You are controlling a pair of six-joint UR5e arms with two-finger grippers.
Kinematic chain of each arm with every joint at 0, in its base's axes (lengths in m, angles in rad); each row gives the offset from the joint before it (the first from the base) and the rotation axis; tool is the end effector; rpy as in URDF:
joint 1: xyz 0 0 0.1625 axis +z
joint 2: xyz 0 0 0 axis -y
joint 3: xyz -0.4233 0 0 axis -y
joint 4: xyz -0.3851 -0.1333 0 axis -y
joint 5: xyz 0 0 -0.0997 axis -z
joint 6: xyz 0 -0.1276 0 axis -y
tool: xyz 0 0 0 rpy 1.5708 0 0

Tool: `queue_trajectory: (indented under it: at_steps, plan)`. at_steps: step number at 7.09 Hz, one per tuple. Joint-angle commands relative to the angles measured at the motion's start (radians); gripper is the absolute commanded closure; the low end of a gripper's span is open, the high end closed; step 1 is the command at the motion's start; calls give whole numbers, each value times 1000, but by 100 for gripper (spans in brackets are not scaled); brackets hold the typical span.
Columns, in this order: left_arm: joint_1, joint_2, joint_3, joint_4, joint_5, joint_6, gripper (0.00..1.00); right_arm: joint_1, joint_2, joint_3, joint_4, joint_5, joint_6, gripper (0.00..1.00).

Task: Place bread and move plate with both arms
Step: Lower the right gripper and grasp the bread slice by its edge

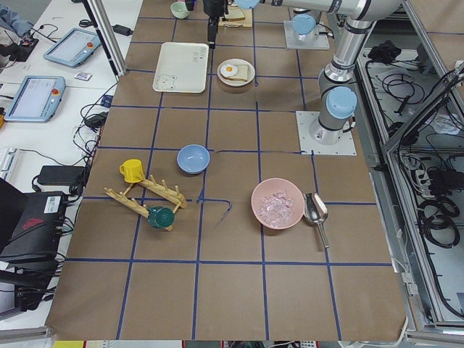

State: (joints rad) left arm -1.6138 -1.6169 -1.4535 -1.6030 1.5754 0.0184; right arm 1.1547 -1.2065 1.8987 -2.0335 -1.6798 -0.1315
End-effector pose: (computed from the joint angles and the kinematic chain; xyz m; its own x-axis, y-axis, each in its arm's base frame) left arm -0.1544 -0.5021 0.4891 -0.9981 0.0612 -0.0053 0.0613 0.9974 -0.0389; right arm -0.0991 -0.5198 0.1660 -0.9629 0.2591 0.0752 0.2697 0.9327 0.2394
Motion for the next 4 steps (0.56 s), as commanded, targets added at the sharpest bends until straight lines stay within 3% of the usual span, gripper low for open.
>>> queue_trajectory:
  at_steps: [1, 3, 4]
  plan:
    - [0, 0, -1, 0, 0, 0, 0, -1, 2, -1, 1, -1, 4, 78]
    - [0, 0, -1, 0, 0, 0, 0, -1, 1, -1, 9, 2, 55, 100]
    - [0, 0, 1, 0, 0, 0, 0, -1, -1, -1, 13, 2, 56, 100]
